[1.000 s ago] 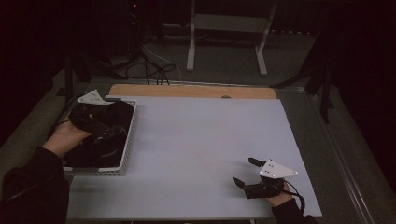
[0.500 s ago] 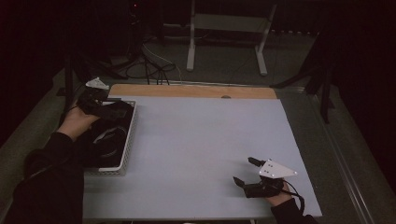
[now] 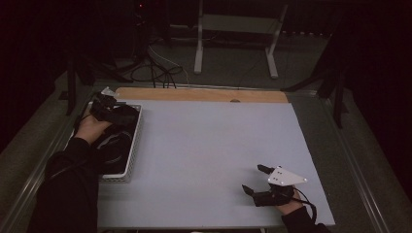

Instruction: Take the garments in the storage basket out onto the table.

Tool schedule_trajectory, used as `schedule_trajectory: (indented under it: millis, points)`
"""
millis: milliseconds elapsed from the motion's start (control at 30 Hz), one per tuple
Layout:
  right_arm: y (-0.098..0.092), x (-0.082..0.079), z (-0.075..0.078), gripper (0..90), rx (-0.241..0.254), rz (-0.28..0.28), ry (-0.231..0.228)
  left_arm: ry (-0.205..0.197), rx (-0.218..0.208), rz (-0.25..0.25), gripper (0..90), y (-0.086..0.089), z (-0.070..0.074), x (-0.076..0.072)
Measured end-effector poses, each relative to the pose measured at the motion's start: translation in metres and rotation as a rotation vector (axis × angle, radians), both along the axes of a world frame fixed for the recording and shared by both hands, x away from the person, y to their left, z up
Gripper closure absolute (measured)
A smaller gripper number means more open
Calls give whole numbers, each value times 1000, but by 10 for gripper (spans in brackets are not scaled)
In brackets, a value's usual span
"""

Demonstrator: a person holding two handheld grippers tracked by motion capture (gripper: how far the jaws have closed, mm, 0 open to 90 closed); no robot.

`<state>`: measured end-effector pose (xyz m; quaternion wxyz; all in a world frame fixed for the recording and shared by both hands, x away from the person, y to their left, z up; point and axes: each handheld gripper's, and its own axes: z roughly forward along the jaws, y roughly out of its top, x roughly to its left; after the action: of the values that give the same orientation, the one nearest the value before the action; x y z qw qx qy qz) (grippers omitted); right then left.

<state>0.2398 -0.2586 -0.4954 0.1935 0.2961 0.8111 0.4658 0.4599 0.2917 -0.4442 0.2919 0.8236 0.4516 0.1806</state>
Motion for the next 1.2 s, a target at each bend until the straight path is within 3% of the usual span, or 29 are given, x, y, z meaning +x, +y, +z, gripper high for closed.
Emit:
schedule_trajectory:
  millis: [67, 567, 900, 933, 1033, 1200]
  points:
    - [0, 0, -1, 107, -1, 3, 4, -24, 18, 33, 0, 2, -12, 7]
    - [2, 1, -4, 107, -17, 11, 21, 123, -8, 69, 0, 14, -53, 17]
    - [2, 1, -5, 107, -27, 19, 27, 210, -6, 83, 4, 7, -60, 18]
    - [2, 1, -5, 107, -28, 19, 26, 221, -5, 72, 22, 6, -58, 18]
    - [2, 2, -5, 108, -25, 19, 27, 225, -15, 34, 226, 4, -53, 14]
    - [3, 2, -5, 108, -24, 21, 30, 204, 29, -22, 523, -2, -47, 9]
